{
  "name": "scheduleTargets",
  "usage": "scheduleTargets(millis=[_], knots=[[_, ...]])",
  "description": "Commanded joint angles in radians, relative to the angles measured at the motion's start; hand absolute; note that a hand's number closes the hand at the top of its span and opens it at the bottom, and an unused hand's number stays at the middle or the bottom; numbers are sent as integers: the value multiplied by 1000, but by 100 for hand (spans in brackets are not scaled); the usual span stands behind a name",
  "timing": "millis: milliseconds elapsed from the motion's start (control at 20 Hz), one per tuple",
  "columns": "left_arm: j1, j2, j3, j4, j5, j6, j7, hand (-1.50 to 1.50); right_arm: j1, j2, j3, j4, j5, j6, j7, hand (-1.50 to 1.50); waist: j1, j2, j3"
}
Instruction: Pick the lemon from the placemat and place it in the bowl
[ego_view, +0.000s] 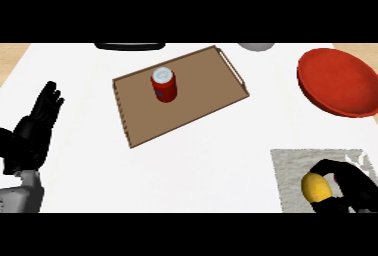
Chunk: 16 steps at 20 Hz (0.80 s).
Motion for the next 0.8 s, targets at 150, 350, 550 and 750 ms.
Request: scheduleTargets(millis=[150,350,550,750], knots=[[-51,-6,11,12,2,-8,35,0,-65,52,10,183,67,-88,-84,150,0,13,20],[-59,-32,-1,56,-33,9,7,0,-85,38,-20,153,143,-130,-27,150,-4,13,19],[-69,-21,-19,20,-21,-22,23,0,-421,149,-60,293,198,-131,247,150,62,27,20],[-98,-56,-75,-1,-24,-36,24,0,-646,117,-166,429,246,-170,393,150,139,51,21]])
